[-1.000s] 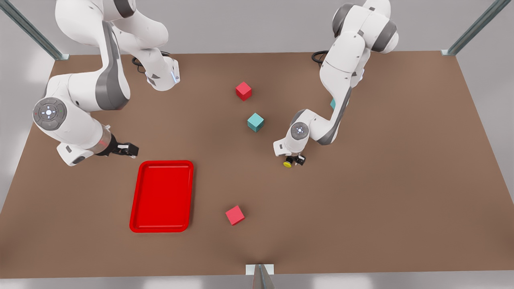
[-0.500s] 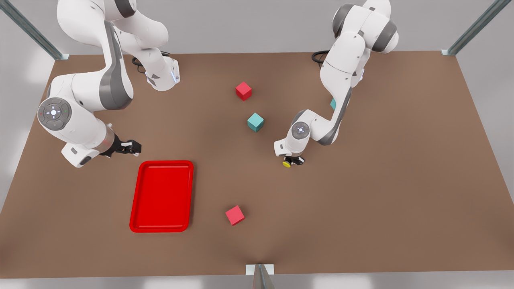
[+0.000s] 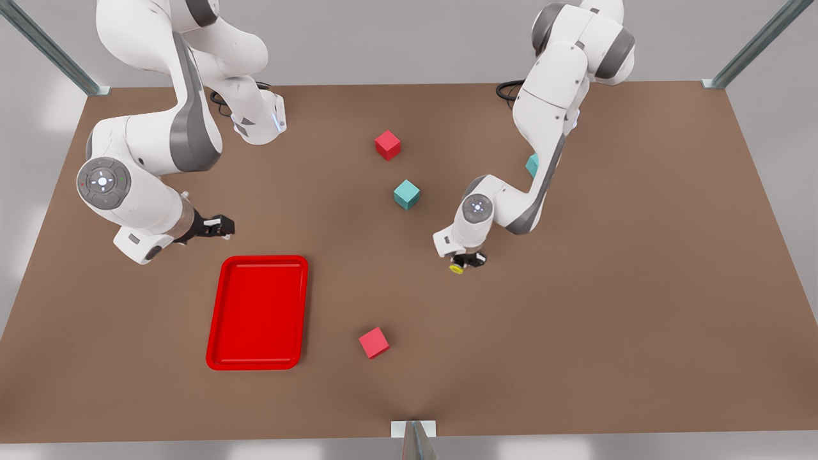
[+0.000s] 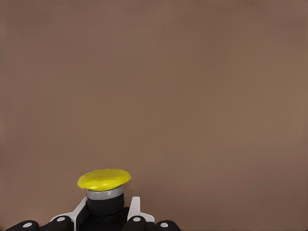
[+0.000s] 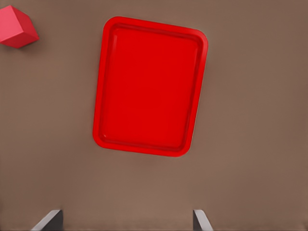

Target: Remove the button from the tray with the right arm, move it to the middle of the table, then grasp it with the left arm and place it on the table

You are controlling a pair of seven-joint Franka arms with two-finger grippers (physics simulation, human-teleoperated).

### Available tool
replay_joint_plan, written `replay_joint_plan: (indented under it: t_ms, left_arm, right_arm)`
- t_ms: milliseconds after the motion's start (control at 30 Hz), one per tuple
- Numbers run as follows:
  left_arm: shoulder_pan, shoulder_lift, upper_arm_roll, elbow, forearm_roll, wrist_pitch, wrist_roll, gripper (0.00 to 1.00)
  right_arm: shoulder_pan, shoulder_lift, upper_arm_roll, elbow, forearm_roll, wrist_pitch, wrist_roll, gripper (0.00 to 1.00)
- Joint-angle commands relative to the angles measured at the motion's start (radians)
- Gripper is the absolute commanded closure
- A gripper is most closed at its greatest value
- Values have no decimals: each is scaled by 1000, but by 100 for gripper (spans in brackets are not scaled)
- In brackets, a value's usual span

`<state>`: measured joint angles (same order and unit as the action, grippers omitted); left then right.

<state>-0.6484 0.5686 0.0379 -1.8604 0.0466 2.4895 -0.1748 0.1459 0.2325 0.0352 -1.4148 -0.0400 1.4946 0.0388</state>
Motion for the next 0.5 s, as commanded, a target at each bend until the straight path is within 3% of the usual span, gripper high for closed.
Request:
replay_joint_plan:
  t_ms: [0, 100, 133, 200, 333, 467]
  left_arm:
    - [1, 7, 8, 24, 143, -32, -1008, 67]
    - [1, 53, 33, 168, 426, -296, -1788, 66]
    - [1, 79, 33, 216, 521, -431, -2008, 66]
    - [4, 100, 34, 271, 585, -650, -2347, 66]
    - [6, 163, 74, 297, 757, -728, -2836, 65]
    - [3, 223, 89, 291, 886, -814, -2976, 65]
  right_arm:
    - [3, -1, 0, 0, 0, -14, -36, 0]
    - [30, 27, 2, -7, 17, -16, -43, 0]
    - [118, 54, -1, 0, -4, -31, -37, 0]
    - [47, 51, -1, 50, 31, -53, -42, 0]
    - [46, 51, -5, 51, 15, -53, -46, 0]
    - [41, 51, -5, 53, 26, -53, -46, 0]
